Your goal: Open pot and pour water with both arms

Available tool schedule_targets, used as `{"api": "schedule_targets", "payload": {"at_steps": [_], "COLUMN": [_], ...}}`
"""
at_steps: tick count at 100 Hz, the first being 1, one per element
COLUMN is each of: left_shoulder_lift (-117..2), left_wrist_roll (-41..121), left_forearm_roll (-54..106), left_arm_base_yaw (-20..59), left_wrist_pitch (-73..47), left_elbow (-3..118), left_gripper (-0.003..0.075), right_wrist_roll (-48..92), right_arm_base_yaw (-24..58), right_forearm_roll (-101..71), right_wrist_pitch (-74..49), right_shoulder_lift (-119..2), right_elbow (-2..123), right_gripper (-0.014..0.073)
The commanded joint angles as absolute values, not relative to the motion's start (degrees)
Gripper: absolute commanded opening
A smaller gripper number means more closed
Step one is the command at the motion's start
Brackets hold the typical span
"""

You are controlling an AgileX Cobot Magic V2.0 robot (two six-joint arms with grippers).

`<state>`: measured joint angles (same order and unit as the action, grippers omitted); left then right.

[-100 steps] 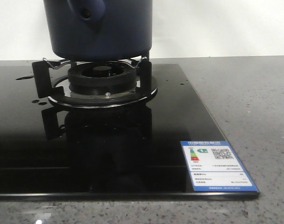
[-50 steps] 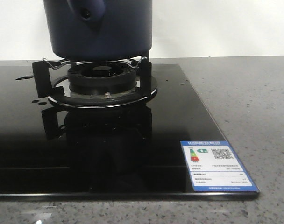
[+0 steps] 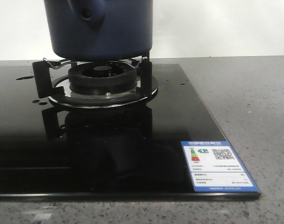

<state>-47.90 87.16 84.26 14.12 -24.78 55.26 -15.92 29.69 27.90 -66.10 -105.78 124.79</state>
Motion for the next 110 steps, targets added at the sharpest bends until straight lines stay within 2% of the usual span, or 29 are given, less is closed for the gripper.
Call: {"api": "schedule_targets", "payload": {"at_steps": [1, 21, 42, 65, 87, 110], "left_shoulder_lift": [-48.3, -50.4, -53.2, -56.0, -59.9, -65.6], "left_wrist_roll": [86.5, 86.8, 87.0, 92.0, 93.1, 102.3], "left_forearm_roll": [87.0, 87.0, 87.3, 88.0, 90.7, 101.6], "left_arm_base_yaw": [15.3, 15.7, 15.7, 19.0, 20.0, 20.0], "left_wrist_pitch": [-23.6, -23.4, -23.4, -23.3, -23.3, -29.5], "left_elbow": [57.1, 57.1, 57.1, 57.2, 59.0, 61.0], "left_gripper": [0.0231, 0.0231, 0.0231, 0.0231, 0.0231, 0.0231], "right_wrist_roll": [-16.1, -9.5, -8.7, -7.0, -7.0, -7.0], "right_arm_base_yaw": [24.1, 10.6, 0.4, -3.1, -3.5, -3.5], "right_forearm_roll": [21.7, 8.3, -1.9, -1.1, -2.0, -1.9], "right_wrist_pitch": [-65.9, -75.5, -75.5, -74.4, -68.1, -60.1], "right_shoulder_lift": [-100.9, -100.1, -98.8, -95.0, -90.6, -84.5], "right_elbow": [126.7, 126.6, 118.6, 103.1, 89.8, 75.9], "right_gripper": [-0.0044, -0.0044, -0.0043, -0.0043, -0.0043, -0.0043]}}
